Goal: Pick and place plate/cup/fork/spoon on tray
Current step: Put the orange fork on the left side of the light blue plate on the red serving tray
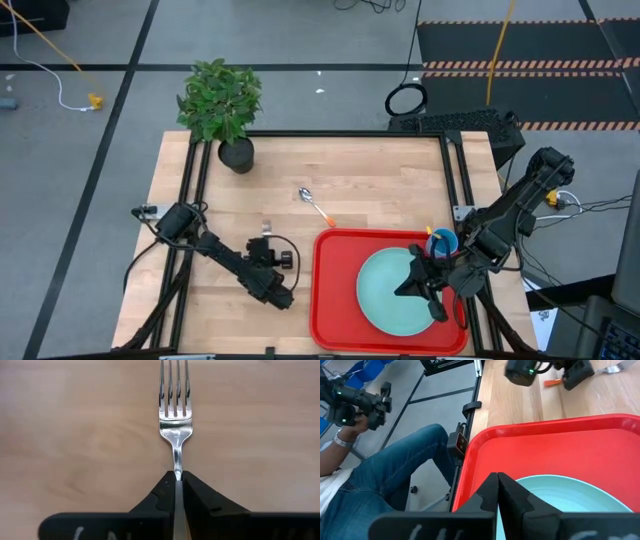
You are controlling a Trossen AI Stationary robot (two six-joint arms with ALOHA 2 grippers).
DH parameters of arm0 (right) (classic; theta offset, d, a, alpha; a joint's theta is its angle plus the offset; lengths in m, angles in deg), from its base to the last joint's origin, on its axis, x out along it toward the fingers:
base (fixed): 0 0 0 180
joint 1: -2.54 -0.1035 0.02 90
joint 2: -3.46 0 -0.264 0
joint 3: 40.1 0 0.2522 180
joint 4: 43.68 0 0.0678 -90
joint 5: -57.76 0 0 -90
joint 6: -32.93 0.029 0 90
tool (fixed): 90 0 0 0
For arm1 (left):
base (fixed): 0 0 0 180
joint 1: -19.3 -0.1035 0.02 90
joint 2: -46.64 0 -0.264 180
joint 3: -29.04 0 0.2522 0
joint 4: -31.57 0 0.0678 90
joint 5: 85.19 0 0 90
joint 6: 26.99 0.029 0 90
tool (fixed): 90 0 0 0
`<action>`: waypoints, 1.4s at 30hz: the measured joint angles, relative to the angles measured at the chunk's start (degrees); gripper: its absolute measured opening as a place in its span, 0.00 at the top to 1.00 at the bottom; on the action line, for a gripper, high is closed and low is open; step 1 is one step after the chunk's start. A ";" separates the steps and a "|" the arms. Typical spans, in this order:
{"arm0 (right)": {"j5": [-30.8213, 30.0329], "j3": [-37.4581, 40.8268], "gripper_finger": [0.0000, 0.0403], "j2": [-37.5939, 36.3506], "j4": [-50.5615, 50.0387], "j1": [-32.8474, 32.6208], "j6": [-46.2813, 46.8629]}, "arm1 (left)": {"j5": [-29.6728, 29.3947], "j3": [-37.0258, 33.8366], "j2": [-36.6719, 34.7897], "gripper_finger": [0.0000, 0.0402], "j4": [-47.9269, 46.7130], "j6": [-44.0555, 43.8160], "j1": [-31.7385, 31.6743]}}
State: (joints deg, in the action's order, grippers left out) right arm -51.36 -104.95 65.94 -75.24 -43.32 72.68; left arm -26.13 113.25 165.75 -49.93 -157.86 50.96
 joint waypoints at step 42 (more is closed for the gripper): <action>4.63 0.00 1.00 -3.92 -5.19 -8.34 -9.83 | -21.54 19.87 8.28 0.94 63.41 46.40 -0.40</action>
State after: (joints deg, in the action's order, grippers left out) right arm -46.73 -104.95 62.02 -80.44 -51.66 62.84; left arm -47.67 133.13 174.03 13.47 -111.46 50.57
